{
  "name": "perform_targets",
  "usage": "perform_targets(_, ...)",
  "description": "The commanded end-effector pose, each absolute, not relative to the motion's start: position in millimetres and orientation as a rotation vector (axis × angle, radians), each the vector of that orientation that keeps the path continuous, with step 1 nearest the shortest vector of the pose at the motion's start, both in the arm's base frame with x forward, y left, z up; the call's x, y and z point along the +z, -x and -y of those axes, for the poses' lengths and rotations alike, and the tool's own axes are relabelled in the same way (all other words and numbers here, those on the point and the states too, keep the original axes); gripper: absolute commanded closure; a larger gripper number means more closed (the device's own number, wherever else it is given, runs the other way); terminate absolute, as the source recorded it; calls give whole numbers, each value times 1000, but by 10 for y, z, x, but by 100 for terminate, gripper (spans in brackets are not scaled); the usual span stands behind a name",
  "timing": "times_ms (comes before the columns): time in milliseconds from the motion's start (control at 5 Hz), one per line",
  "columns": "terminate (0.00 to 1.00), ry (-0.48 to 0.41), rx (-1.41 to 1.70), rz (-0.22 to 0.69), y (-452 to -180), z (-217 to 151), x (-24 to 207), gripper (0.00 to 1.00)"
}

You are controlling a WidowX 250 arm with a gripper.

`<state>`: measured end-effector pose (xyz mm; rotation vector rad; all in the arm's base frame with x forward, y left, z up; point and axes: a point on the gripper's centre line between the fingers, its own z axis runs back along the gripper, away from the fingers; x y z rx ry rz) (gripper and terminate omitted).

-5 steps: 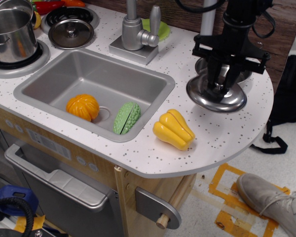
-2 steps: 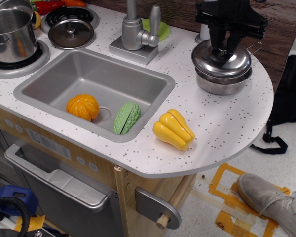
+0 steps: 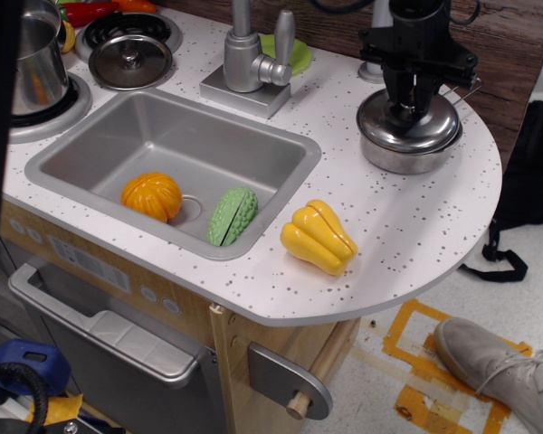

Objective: Put lid on pot or pan

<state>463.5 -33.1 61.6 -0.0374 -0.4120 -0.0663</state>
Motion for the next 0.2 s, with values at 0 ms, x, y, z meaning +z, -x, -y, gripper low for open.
perform_targets(0, 100, 75, -109, 501, -4801, 240, 806, 0)
